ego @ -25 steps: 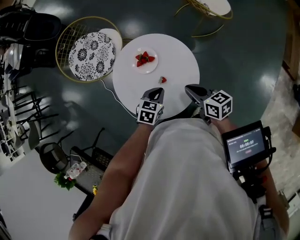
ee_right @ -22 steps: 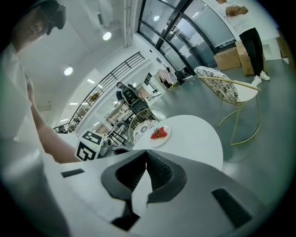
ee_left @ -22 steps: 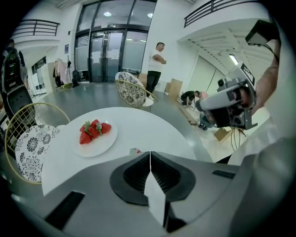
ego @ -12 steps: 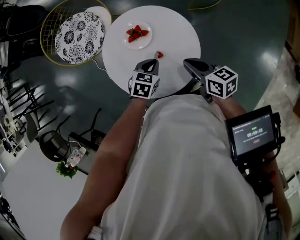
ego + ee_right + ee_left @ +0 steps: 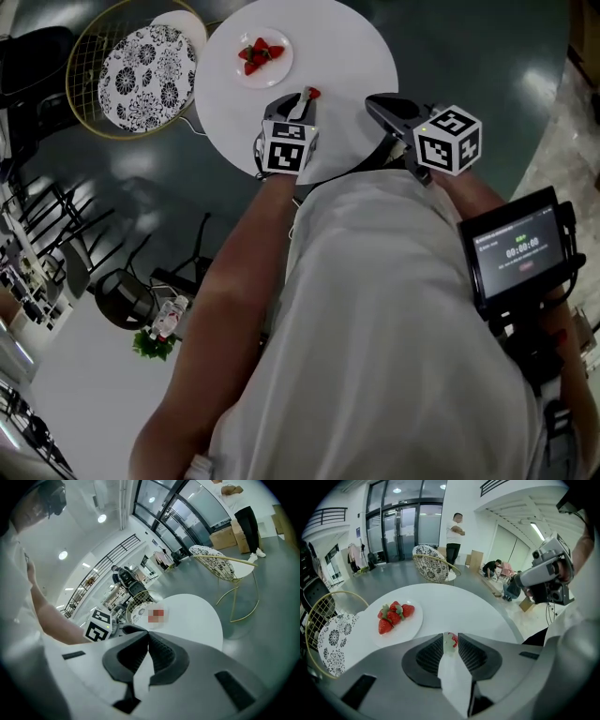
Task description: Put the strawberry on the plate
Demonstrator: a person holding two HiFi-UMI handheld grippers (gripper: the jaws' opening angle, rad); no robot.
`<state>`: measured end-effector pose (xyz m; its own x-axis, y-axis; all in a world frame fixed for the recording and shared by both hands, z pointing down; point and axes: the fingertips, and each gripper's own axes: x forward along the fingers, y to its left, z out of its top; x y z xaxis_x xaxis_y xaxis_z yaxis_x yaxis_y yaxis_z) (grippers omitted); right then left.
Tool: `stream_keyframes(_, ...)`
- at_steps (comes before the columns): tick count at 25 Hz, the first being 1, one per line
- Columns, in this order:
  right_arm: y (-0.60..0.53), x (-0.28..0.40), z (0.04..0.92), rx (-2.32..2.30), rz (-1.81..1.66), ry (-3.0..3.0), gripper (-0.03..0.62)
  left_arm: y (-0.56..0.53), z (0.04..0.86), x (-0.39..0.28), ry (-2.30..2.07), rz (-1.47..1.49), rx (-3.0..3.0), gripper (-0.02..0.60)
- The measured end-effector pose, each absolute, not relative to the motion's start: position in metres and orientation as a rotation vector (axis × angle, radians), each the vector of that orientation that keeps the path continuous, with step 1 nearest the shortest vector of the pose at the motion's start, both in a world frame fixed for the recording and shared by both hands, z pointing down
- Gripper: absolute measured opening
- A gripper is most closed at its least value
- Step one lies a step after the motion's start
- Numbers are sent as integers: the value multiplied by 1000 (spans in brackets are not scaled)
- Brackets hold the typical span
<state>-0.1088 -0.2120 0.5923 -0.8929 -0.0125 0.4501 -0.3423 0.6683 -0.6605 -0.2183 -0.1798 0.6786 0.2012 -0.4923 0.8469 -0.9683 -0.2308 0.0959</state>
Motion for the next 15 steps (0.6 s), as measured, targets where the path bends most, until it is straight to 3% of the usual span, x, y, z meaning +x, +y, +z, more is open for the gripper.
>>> stream_keyframes(10,-194,-99,596,344,1119,-2470,8,-170,701,-220,-1306,1018,1821,141)
stream_keyframes(15,-192,-90,598,396,1133,-2465,8,-174,704,-215,-1277,1035,1847,143)
